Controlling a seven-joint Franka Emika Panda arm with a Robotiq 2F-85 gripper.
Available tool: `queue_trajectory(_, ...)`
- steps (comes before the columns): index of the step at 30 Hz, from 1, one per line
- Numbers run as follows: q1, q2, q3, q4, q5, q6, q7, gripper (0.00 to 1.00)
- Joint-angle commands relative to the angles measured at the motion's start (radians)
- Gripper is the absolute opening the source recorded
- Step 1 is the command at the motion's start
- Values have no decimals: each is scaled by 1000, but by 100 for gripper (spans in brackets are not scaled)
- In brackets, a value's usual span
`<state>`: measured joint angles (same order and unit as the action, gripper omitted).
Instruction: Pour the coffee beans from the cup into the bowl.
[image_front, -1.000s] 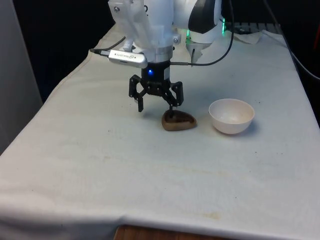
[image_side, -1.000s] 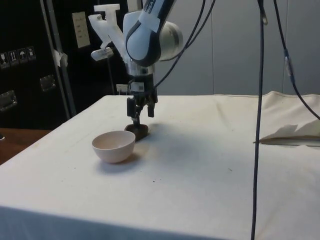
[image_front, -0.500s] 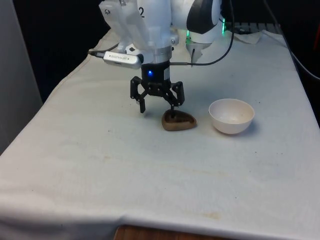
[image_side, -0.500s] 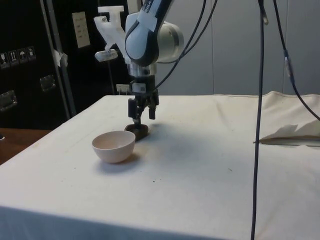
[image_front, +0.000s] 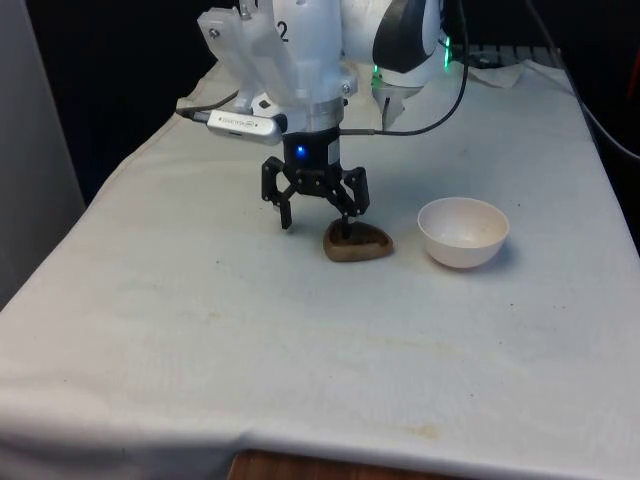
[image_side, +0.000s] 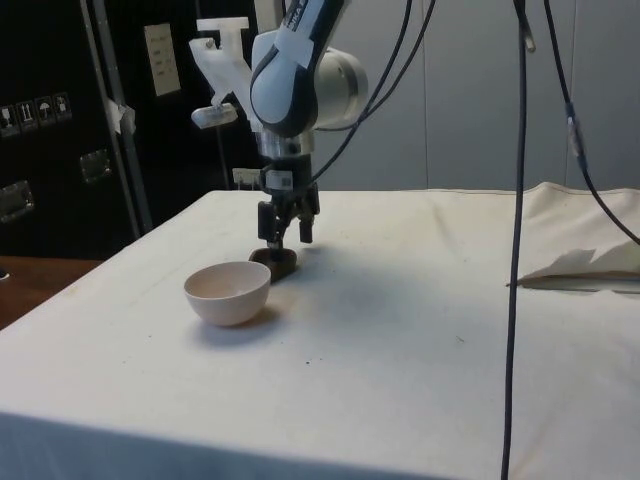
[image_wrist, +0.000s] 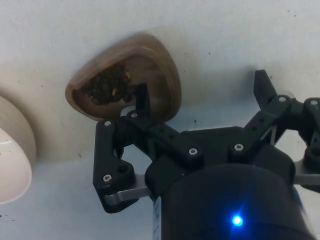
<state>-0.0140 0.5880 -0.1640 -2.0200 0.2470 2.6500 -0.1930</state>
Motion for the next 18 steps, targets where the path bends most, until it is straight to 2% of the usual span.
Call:
queue_trajectory(1,-8,1,9,2,9,1,-9,100)
queue_trajectory(6,-5,2,5,1,5,0,-5,100)
queue_trajectory(7,0,2,0,0,0,0,0,100)
queue_trajectory(8,-4,2,5,1,5,0,-4,100)
queue_trajectory(18,-1,2,0,0,1,-1,-1,100)
